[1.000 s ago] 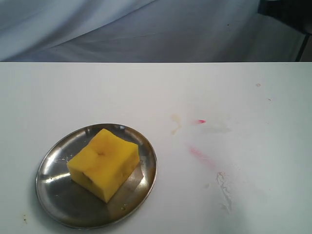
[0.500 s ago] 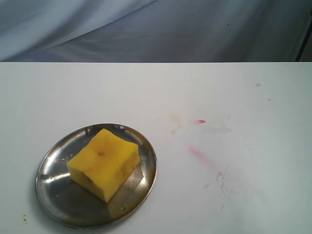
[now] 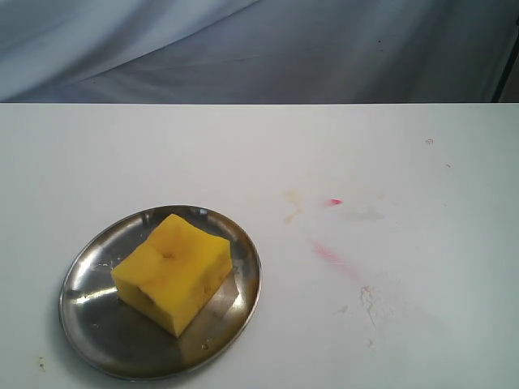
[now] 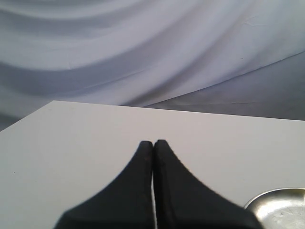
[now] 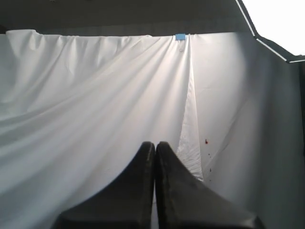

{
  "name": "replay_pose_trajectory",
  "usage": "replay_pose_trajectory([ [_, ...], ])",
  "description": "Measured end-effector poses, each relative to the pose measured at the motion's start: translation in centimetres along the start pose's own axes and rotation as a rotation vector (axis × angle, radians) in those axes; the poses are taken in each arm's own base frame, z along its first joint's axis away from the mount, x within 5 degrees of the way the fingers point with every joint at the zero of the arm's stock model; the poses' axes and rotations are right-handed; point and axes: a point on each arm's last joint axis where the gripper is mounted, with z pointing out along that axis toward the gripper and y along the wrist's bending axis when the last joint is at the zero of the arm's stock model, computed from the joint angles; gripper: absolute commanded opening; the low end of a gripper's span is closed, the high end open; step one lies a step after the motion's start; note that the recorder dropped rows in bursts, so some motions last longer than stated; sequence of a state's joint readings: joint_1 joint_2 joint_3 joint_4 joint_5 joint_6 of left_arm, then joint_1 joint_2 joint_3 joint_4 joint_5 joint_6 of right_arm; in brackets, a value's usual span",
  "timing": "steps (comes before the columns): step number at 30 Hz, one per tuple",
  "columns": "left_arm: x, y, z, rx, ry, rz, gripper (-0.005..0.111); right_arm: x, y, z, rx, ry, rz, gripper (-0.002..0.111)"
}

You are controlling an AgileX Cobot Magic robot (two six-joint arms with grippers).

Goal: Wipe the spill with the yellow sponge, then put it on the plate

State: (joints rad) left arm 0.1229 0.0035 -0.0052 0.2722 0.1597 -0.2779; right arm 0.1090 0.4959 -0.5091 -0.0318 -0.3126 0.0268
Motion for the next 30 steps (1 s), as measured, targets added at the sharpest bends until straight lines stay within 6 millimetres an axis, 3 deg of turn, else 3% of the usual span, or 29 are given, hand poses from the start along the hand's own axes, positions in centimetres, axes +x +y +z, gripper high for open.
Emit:
replay_pose_trajectory([
  [7,0.0,0.0,0.0,0.000,0.000,0.000,0.000,0.0,0.0,-3.4,0.003,-0.002,-0.003,0.000],
  [17,0.0,0.0,0.0,0.000,0.000,0.000,0.000,2.5,0.0,-8.5,0.008,0.006,-0.006,0.000],
  [26,0.0,0.0,0.0,0.000,0.000,0.000,0.000,4.7,0.0,-9.5,0.002,0.164,0.028,0.000],
  [30,0.0,0.0,0.0,0.000,0.000,0.000,0.000,7.3,0.1,-9.6,0.010,0.263,0.142,0.000],
])
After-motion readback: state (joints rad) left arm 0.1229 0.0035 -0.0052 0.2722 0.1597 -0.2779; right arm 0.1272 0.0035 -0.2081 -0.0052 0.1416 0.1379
